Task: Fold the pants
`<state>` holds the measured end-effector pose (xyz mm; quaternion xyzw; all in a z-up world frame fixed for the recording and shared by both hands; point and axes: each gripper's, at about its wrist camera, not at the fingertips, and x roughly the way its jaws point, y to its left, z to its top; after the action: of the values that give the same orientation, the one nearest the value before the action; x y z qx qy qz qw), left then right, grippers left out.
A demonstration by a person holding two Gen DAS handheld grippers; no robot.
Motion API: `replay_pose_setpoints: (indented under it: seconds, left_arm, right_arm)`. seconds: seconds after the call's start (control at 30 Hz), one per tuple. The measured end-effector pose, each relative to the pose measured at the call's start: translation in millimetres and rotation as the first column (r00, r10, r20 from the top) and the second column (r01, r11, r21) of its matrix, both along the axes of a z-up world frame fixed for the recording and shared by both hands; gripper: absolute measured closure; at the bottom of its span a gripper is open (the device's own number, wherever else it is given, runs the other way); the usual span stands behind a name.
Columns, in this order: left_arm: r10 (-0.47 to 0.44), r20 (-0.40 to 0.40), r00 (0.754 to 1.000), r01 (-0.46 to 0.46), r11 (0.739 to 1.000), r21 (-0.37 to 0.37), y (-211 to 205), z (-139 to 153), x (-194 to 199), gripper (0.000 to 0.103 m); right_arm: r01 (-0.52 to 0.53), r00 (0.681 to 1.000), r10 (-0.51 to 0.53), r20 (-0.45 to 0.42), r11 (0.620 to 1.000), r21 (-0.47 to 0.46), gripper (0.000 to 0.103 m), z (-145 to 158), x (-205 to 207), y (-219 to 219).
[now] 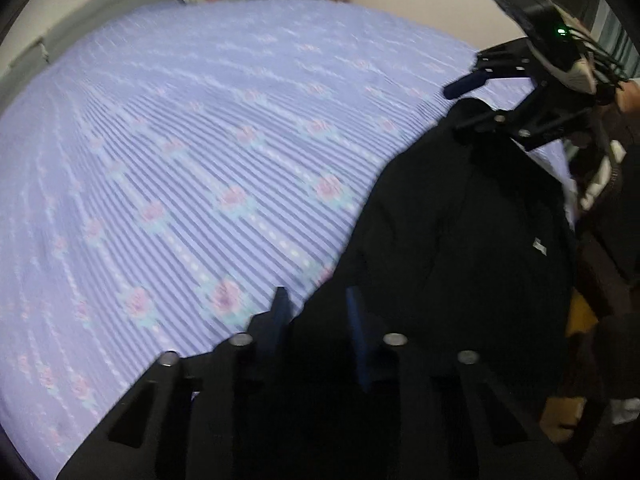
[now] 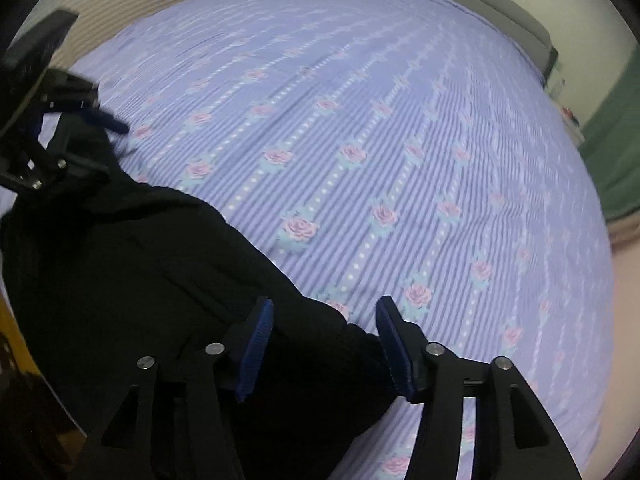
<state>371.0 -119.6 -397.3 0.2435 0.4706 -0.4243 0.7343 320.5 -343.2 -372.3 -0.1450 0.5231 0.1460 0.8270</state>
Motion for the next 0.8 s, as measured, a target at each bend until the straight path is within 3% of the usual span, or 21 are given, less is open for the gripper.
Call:
replay_pose_setpoints:
  seconds: [0.1,0.27,0.3,0.4,0.47,0.53,0.67,0.73,0.8]
  left_arm:
    - [-0.013,-0.016,1.000,0.013,1.000,-0.001,5.1,-5.2,-5.0,0.081]
    - [0.031,0.004,1.000,-0.031,0.999,0.015,8.4,-14.4,-5.0,0.094]
    - [0.042,0.011,0.999,-0.043,0.999,0.015,8.1,-15.0,-4.6,0.095]
    - [0.062,0.041,0.997,-0.063,0.998,0.026,4.9,-17.1,-2.4,0.096]
    - [0.089,0.059,0.994,-0.090,0.996,0.024,3.6,-15.8,0.8,0.096]
    - [0.122,0.063,0.990,-0.123,0.992,0.016,7.0,-15.1,4.1,0.096]
    - [0.149,0.058,0.987,-0.150,0.989,0.005,3.6,-26.3,6.1,0.095]
    - [0.163,0.070,0.984,-0.162,0.987,-0.010,5.7,-22.5,4.7,0.092]
    - [0.191,0.074,0.979,-0.188,0.981,-0.043,11.5,-13.4,4.6,0.089]
  right_arm:
    - [-0.032,0.999,0.033,-0.026,0.999,0.034,0.046,-8.3,1.4,5.2]
    - [-0.084,0.995,0.084,-0.052,0.996,0.005,0.048,-25.6,7.2,13.9]
    - [-0.080,0.995,0.080,-0.054,0.997,0.002,0.059,-26.7,9.0,13.2]
    - [-0.071,0.996,0.072,-0.061,0.997,0.023,0.078,-24.9,12.4,9.9]
    - [-0.063,0.996,0.064,-0.056,0.998,0.012,0.088,-22.9,12.0,11.7]
    - [-0.048,0.998,0.048,-0.035,0.999,-0.004,0.092,-19.4,9.4,12.2]
    - [0.015,0.998,-0.015,-0.060,1.000,0.005,0.092,-31.4,12.3,4.9]
    - [0.004,0.999,-0.005,-0.040,0.999,-0.032,0.090,-33.7,13.0,11.3]
    - [-0.004,1.000,0.003,-0.012,0.998,-0.064,0.076,-30.6,12.2,17.0]
